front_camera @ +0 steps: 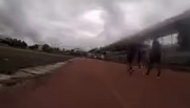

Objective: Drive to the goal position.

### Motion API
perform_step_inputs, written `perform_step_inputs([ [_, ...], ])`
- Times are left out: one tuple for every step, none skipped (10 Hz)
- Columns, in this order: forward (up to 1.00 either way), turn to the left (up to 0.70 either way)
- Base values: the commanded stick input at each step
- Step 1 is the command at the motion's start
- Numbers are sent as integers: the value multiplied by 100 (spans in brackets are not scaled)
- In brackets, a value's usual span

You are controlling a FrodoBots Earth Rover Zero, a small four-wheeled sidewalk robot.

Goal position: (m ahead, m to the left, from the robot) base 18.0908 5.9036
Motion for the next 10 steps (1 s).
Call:
perform_step_inputs([
  [70,0],
  [70,0],
  [70,0],
  [70,0],
  [70,0],
  [70,0],
  [70,0],
  [70,0],
  [70,0],
  [70,0],
])
